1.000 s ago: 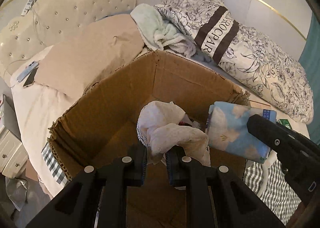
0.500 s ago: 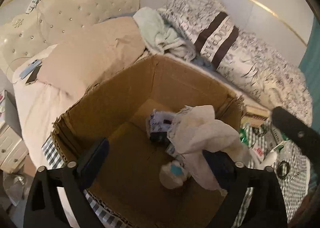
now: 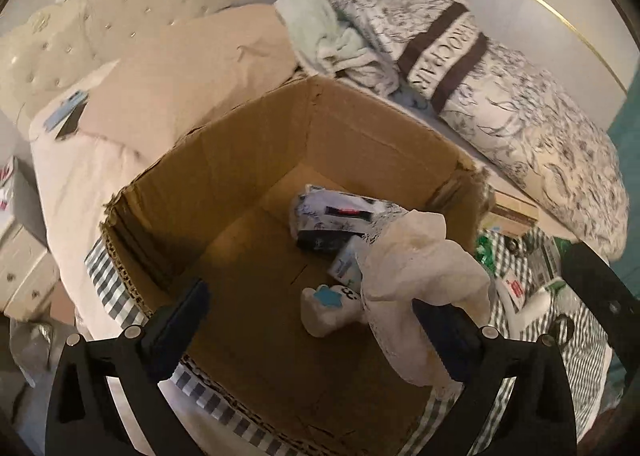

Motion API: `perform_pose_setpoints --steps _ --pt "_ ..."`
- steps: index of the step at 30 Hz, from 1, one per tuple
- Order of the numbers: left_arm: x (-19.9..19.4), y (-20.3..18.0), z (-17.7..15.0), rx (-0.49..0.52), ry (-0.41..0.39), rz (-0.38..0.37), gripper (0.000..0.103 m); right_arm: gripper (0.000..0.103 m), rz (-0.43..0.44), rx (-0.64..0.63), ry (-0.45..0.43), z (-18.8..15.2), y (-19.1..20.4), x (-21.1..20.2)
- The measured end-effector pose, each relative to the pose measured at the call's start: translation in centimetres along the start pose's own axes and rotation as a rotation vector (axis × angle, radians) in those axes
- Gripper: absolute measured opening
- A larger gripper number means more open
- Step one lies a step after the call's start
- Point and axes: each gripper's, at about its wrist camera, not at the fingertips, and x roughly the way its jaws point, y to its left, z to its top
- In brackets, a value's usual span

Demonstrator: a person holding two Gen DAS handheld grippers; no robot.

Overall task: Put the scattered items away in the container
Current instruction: 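Move the left tool to the white curved tube while the right tool reaches the black ring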

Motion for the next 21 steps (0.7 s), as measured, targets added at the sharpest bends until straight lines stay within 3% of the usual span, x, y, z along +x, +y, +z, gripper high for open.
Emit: perform_pose_setpoints --steps 5,8,12,21 --pt "-1.0 -0.9 -0.3 0.066 -0.061 0.003 0.103 0.060 0.098 -0.109 0.105 0.5 2.1 1.9" --pt "-1.1 -0.7 0.0 0.069 -0.070 0.005 0.103 0.061 0.097 -0.161 0.208 0.7 2.9 4.1" --pt "-1.0 0.1 0.1 0.049 -0.072 -0.003 0.103 0.061 0.029 -0.118 0.191 1.5 1.9 5.6" --pt "-0.4 0.3 -0.1 0.028 -0.062 -0.004 0.103 0.061 0.003 -0.029 0.135 1.8 -0.4 4.2"
